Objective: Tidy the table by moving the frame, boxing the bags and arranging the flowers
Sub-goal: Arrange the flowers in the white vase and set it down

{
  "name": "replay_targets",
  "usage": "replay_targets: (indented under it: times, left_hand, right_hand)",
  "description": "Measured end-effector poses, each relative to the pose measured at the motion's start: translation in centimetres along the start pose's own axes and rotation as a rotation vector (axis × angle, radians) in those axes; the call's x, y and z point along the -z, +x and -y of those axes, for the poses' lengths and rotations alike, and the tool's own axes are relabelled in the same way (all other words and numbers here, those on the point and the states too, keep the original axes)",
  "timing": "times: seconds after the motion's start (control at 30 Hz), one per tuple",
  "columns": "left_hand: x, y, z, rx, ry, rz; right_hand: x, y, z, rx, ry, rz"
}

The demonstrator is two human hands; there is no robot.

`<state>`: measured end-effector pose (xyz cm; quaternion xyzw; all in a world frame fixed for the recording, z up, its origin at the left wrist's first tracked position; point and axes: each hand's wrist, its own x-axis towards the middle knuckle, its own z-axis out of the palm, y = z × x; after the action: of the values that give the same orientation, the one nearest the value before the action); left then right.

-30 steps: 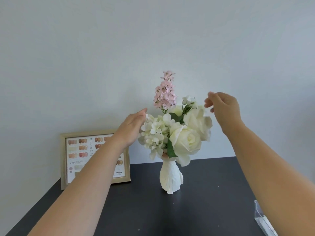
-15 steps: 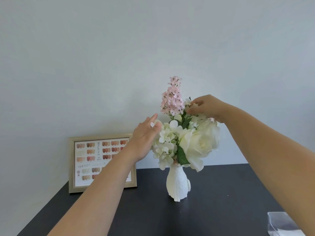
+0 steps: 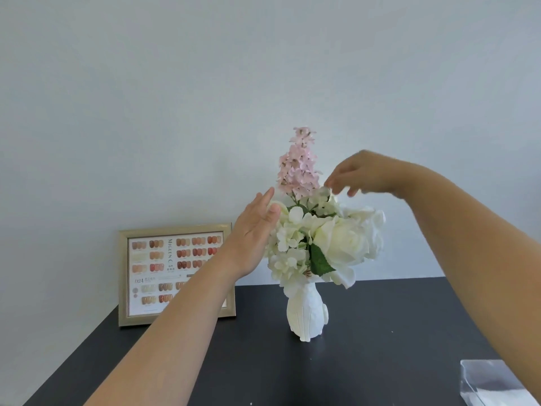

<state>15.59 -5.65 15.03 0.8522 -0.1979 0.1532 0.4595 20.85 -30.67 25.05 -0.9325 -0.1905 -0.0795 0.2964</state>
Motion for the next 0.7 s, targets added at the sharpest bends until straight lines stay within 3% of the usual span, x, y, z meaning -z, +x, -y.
replay_targets:
  times: [0.07, 0.13, 0.2, 0.37, 0.57, 0.7]
  left_hand:
    - [0.0, -0.1, 0.2, -0.012, -0.008, -0.015]
    - [0.0, -0.3, 0.3, -0.015, -0.011, -0.020]
    - [-0.2, -0.3, 0.4, -0.020, -0.006, -0.022]
    - [-0.1, -0.3, 0.7, -0.013, -0.018, -0.018]
    - [0.0, -0.2, 0.9, -0.016, 0.013, 0.007]
    - [-0.1, 0.0, 1.1, -0.022, 0.014, 0.013]
  right_hand:
    - [0.6, 1.0, -1.0, -0.023, 0.187, -0.250]
    - [0.1, 2.9, -2.3, -0.109, 0.310, -0.372]
    - [-0.8, 4.7, -3.4, -0.212, 0.287, -0.292]
    - [-2.7, 6.8, -5.4, -0.453, 0.151, 0.085]
    - [-3.5, 8.5, -5.4, -0.430, 0.242, 0.157]
    - [-3.4, 9.7, -5.1, -0.427, 0.128, 0.161]
